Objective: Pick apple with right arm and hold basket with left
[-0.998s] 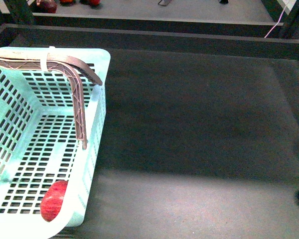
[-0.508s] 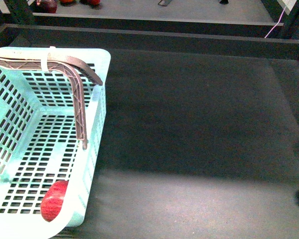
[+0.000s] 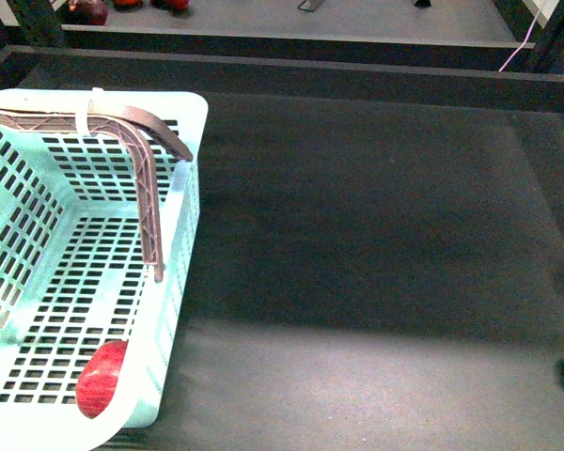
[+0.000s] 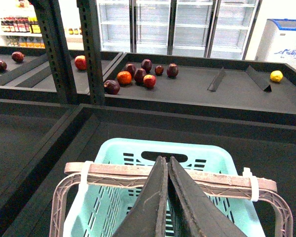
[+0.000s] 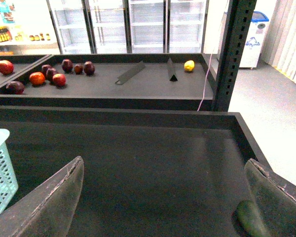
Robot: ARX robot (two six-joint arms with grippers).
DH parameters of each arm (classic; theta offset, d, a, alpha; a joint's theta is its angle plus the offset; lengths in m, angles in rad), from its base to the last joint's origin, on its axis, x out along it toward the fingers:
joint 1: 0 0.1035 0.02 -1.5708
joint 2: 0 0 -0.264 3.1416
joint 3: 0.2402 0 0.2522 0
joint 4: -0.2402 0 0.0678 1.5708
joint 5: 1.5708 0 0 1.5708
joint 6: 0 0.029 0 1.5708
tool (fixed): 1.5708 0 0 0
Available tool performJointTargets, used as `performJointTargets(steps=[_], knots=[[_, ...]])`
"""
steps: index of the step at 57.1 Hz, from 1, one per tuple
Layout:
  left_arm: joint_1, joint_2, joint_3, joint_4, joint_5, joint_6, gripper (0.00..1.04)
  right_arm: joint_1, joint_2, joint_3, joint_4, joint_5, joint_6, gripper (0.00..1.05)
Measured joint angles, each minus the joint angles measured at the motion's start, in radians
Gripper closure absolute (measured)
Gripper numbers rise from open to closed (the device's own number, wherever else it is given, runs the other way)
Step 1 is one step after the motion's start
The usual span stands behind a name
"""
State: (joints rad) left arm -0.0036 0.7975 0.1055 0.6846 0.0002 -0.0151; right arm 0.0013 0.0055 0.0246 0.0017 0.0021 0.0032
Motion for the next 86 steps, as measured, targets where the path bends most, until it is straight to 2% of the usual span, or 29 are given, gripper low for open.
performJointTargets(steps=[13,19,48,79,86], knots=[[0.0,-0.151,-0.05,-0.103,0.0,0.001,1.01,0.0,0.0,0.0,0.0,0.0,0.0,0.09],[0.0,-0.178,-0.09,-0.079,0.0,0.002,1.01,0.0,0.0,0.0,0.0,0.0,0.0,0.09],[0.0,-0.462,-0.091,-0.349,0.0,0.004,1.01,0.0,0.0,0.0,0.0,0.0,0.0,0.09],[0.0,-0.618,-0.091,-0.505,0.0,0.004,1.01,0.0,0.0,0.0,0.0,0.0,0.0,0.09],[0.0,-0.758,-0.091,-0.671,0.0,0.004,1.01,0.0,0.0,0.0,0.0,0.0,0.0,0.09]])
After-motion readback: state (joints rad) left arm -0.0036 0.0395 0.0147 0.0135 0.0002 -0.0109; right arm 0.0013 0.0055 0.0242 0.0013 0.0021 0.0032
